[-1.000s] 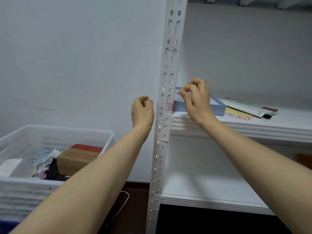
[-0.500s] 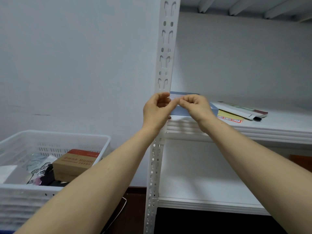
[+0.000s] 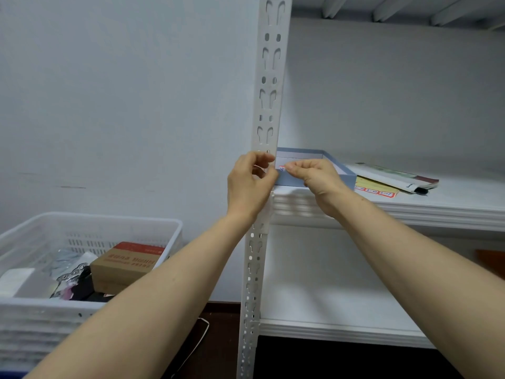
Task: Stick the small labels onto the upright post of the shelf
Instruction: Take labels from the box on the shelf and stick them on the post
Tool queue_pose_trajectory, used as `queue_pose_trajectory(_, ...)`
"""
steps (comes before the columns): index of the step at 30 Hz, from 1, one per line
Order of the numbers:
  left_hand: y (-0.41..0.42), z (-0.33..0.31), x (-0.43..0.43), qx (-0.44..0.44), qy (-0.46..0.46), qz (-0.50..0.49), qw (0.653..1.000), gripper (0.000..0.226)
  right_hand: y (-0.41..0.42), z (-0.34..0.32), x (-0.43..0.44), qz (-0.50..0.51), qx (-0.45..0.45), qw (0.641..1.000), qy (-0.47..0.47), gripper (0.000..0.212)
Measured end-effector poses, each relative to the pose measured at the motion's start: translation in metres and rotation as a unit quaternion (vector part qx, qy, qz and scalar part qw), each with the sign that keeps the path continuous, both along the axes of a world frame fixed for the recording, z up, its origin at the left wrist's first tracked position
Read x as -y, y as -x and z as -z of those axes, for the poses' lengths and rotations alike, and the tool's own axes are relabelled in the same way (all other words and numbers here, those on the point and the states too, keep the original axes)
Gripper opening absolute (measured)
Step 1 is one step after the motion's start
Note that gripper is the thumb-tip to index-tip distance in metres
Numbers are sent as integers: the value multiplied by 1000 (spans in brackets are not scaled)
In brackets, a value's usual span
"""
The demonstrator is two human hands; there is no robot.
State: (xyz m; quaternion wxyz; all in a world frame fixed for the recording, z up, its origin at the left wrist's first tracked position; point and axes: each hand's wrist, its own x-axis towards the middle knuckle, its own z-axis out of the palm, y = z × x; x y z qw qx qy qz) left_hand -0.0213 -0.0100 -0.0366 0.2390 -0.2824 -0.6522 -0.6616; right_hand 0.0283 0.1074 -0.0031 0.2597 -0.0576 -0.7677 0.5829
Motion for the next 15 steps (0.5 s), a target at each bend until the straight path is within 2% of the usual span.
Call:
queue_pose_trajectory(3, 0, 8, 0, -106, 48, -33, 993, 8, -2, -2, 1, -6, 8, 1000, 7, 23)
queue_pose_trajectory(5, 3, 10, 0, -131, 64, -38, 989, 8, -2, -3, 1, -10, 21, 1000, 14, 19)
queue_pose_trajectory(10, 8, 12, 2, -88, 61, -8, 994, 12, -2, -5, -1, 4, 49, 998, 32, 10)
queue_pose_trajectory(15, 11, 13, 2, -98, 65, -18, 993, 17, -1, -5, -4, -5, 84, 995, 60, 9)
